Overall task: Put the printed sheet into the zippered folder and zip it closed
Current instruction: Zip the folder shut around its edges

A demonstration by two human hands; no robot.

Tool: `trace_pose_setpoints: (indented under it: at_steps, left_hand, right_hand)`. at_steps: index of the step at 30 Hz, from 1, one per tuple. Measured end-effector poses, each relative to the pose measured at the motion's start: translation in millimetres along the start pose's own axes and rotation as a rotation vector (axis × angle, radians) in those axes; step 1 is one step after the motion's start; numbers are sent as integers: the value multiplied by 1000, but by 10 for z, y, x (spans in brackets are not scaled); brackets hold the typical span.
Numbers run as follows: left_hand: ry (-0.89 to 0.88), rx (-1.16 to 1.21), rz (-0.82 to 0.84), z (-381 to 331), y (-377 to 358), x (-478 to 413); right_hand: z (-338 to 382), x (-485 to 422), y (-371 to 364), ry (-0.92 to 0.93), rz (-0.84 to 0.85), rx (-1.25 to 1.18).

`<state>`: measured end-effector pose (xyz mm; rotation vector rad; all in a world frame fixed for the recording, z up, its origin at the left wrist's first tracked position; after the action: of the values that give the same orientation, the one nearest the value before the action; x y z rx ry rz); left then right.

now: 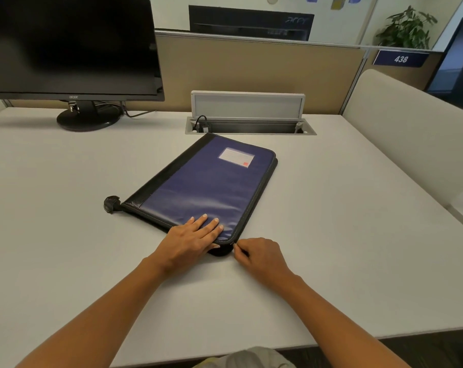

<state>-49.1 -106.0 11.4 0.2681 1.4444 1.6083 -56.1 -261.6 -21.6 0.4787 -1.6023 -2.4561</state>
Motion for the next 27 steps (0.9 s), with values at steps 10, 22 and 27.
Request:
trace_pose_setpoints:
  at_steps: [10,22,27]
  left_hand:
    - [-4,28,17,99,-62,80]
    - [81,137,55,118,-90,84]
    - [92,151,132,122,-94,61]
  right_hand:
    - [-37,-132,14,-16,14,30]
    - [7,-159,-3,7,87,82]
    - [63,-138,-50,30,84,66]
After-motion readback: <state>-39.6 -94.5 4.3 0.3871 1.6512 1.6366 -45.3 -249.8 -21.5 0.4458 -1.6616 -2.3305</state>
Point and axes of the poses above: each hand's wrist, its own x-axis away from the middle knuckle, its own y-axis out of the back of the hand, z = x × y, the point moved 4 cm from there along -x, towards the middle knuckle, and after that the axes turned 2 degrees about z, right-handed, at the moved point
